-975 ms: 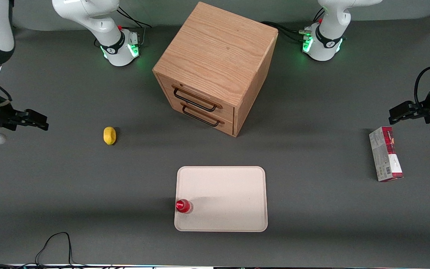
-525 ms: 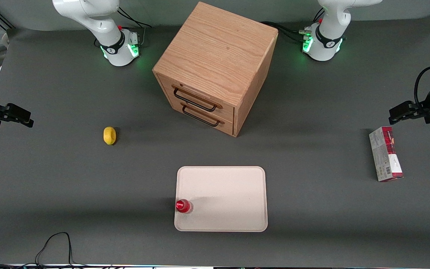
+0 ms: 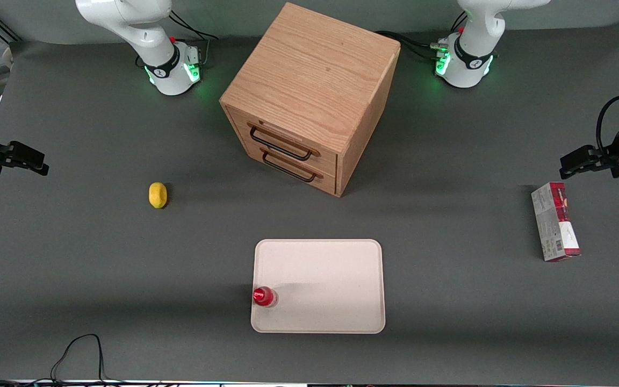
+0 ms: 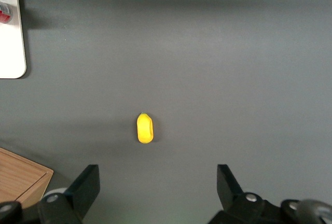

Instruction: Place coke bottle on tray

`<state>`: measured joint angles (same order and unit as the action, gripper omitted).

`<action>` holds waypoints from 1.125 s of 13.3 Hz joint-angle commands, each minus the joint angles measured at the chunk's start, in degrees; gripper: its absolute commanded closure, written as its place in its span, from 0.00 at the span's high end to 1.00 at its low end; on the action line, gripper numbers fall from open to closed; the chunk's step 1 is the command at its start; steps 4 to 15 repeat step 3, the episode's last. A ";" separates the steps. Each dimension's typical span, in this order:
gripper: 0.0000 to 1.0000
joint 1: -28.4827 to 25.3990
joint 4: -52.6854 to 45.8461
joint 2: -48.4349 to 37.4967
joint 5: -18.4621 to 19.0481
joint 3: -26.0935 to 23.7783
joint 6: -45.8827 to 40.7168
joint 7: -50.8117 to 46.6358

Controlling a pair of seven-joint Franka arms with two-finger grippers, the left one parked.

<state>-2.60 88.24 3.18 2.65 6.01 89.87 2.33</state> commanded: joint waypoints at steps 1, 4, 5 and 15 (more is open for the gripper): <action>1.00 0.14 -0.71 -0.36 -0.28 -0.12 -1.01 0.22; 1.00 0.23 -0.62 -0.28 -0.36 -0.12 -1.01 0.21; 1.00 0.23 -0.62 -0.28 -0.36 -0.12 -1.01 0.21; 1.00 0.23 -0.62 -0.28 -0.36 -0.12 -1.01 0.21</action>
